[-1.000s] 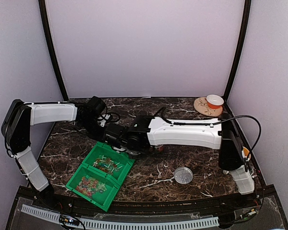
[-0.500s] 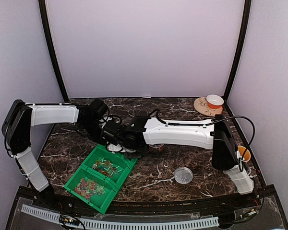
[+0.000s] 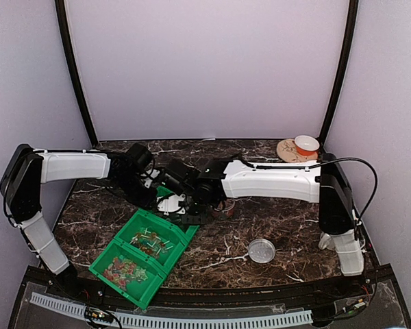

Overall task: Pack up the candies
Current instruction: Scoop the fake candies from the storage box.

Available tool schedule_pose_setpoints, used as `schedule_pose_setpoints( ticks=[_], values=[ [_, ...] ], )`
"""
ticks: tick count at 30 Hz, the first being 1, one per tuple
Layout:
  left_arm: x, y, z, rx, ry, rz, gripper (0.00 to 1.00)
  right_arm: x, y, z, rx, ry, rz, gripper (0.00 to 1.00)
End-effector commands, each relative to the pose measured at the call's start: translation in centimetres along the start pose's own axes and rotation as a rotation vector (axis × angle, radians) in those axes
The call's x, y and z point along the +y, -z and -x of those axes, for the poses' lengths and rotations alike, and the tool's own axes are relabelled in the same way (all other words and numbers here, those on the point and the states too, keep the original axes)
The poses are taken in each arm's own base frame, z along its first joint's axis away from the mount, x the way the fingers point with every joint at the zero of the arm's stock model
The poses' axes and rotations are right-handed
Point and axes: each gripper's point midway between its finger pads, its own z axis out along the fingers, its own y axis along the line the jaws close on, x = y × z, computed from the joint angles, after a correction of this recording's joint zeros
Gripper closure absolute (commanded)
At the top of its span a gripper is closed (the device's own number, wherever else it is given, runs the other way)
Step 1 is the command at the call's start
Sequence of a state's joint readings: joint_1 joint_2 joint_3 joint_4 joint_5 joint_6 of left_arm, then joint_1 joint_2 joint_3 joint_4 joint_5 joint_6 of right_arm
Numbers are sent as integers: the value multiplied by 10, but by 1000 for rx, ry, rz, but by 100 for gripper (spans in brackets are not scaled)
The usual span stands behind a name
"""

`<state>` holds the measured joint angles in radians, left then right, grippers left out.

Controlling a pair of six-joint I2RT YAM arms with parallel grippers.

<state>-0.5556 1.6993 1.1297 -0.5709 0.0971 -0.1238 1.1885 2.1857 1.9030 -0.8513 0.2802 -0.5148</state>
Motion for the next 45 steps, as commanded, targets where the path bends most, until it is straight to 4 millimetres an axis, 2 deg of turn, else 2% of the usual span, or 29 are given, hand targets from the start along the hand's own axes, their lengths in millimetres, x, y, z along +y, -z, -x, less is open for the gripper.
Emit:
schedule_pose_setpoints(
  ticks=[1,5,8,10,14,19,22,27,30,34,45],
  values=[
    [-19,40,31,-167,-49,-68,100,43,-17,-16,-1,-9,221,100],
    [-25,44,33,-184,-59,-103,100,37,-38,-12,-35,-119,222,100],
    [-30,47,34,-201,-67,-133,100,46,-51,2,-91,-163,265,100],
    [-32,48,34,-205,-70,-138,100,49,-54,13,-152,-189,284,100],
    [-32,47,34,-201,-69,-139,100,41,-48,33,-276,-248,262,100],
    [-29,47,34,-203,-68,-126,100,33,-52,16,-167,-299,239,100],
    [-33,49,36,-210,-68,-147,100,28,-48,21,-246,-349,251,100],
    [-36,50,35,-217,-72,-163,100,15,-63,33,-340,-471,172,100],
    [-37,52,36,-224,-74,-169,100,4,-53,42,-463,-549,127,100],
    [-33,51,37,-229,-70,-150,100,-13,-39,40,-573,-609,25,100],
    [-23,46,34,-208,-50,-99,100,-20,-22,26,-677,-641,-67,100]
  ],
)
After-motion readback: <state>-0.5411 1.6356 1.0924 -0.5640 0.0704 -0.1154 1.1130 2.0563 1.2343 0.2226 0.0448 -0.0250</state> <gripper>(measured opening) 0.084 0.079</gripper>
